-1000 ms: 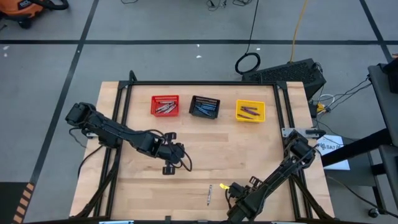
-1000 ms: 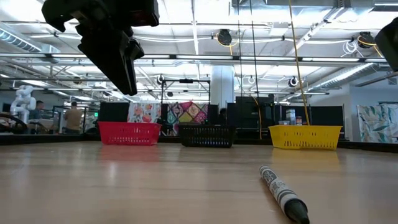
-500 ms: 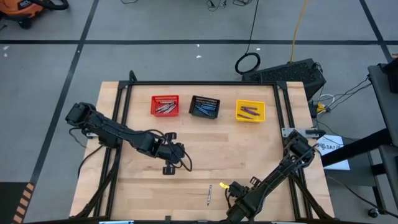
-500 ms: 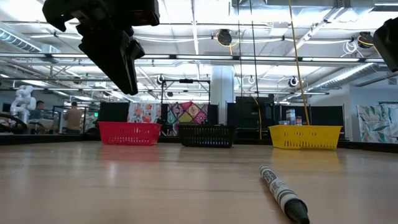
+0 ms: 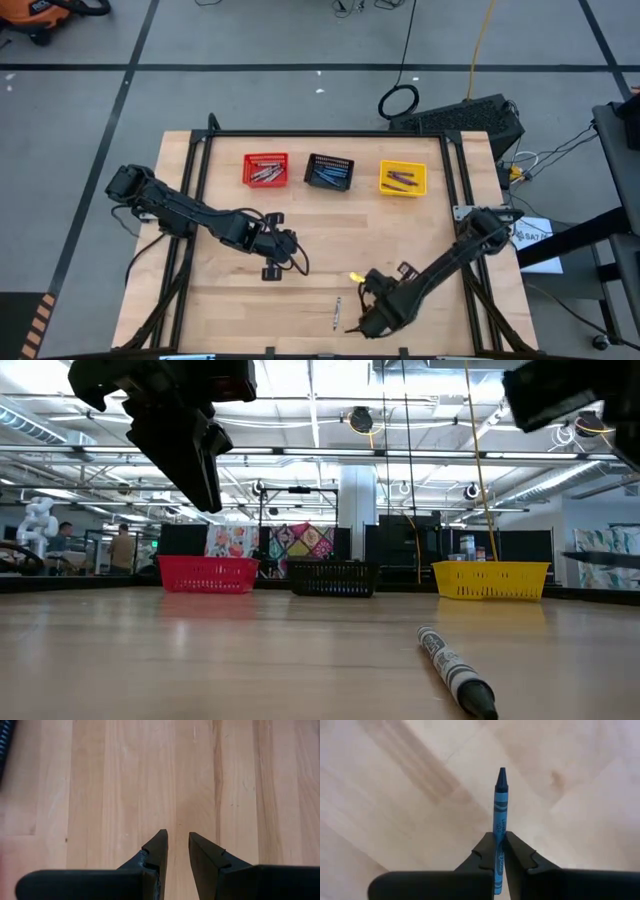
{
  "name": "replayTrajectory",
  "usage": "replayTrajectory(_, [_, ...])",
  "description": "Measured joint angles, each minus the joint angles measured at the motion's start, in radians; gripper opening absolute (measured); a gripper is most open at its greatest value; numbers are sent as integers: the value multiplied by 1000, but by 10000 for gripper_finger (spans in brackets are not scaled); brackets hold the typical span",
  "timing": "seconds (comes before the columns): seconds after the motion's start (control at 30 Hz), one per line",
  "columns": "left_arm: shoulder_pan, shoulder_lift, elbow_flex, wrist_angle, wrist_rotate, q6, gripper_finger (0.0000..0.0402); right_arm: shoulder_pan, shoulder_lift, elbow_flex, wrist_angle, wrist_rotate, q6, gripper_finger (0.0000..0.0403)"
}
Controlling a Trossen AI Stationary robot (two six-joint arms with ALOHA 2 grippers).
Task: Sort crayons
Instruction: Put the blue crayon into the black bin
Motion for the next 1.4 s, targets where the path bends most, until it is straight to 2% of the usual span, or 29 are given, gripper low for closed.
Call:
replayTrajectory(0.43, [-6, 0, 0, 2, -2, 4, 77, -327, -84, 1, 39, 265, -397, 0])
replayTrajectory(0.67, [-5, 0, 0, 3, -10, 13, 77, -517, -84, 2, 177, 310, -664, 0])
replayTrajectory(1.07, [26, 0, 0, 4, -32, 80, 77, -773, -84, 3, 459, 303, -1090, 0])
replayTrajectory(1.2, [48, 0, 0, 24, -28, 81, 77, -851, -84, 3, 580, 193, -1235, 0])
replayTrajectory(1.4, [81, 0, 0, 34, -28, 113, 77, -941, -84, 3, 617, 95, -1295, 0])
